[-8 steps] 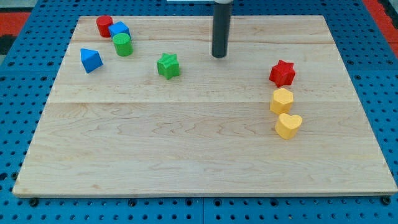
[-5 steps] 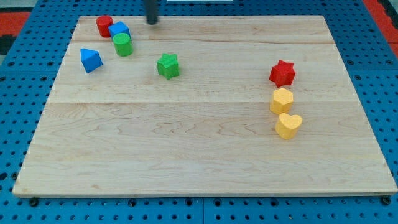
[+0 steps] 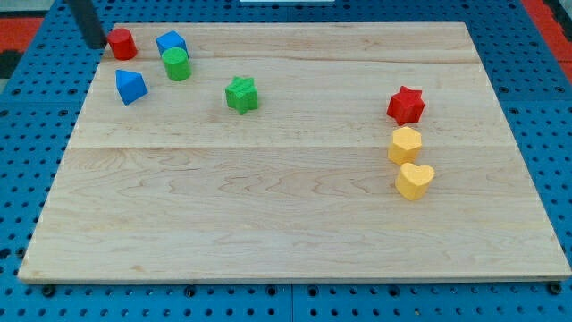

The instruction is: Slide the red circle to the top of line of blocks

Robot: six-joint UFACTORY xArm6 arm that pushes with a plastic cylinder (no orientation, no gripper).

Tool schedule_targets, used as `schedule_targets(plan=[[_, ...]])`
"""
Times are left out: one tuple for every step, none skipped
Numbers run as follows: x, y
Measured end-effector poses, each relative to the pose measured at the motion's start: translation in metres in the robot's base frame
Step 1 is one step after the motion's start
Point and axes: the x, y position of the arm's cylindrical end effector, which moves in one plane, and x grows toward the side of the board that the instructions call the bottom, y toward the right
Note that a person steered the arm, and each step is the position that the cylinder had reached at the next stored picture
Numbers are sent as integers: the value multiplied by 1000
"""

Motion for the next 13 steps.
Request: schedule_targets(plan=[[2,60],[2,115],[2,118],[-5,113],[-19,131],[-27,172],[-18,263],[0,341],[0,381],[18,423],[18,429],[-4,468],[-25,487]])
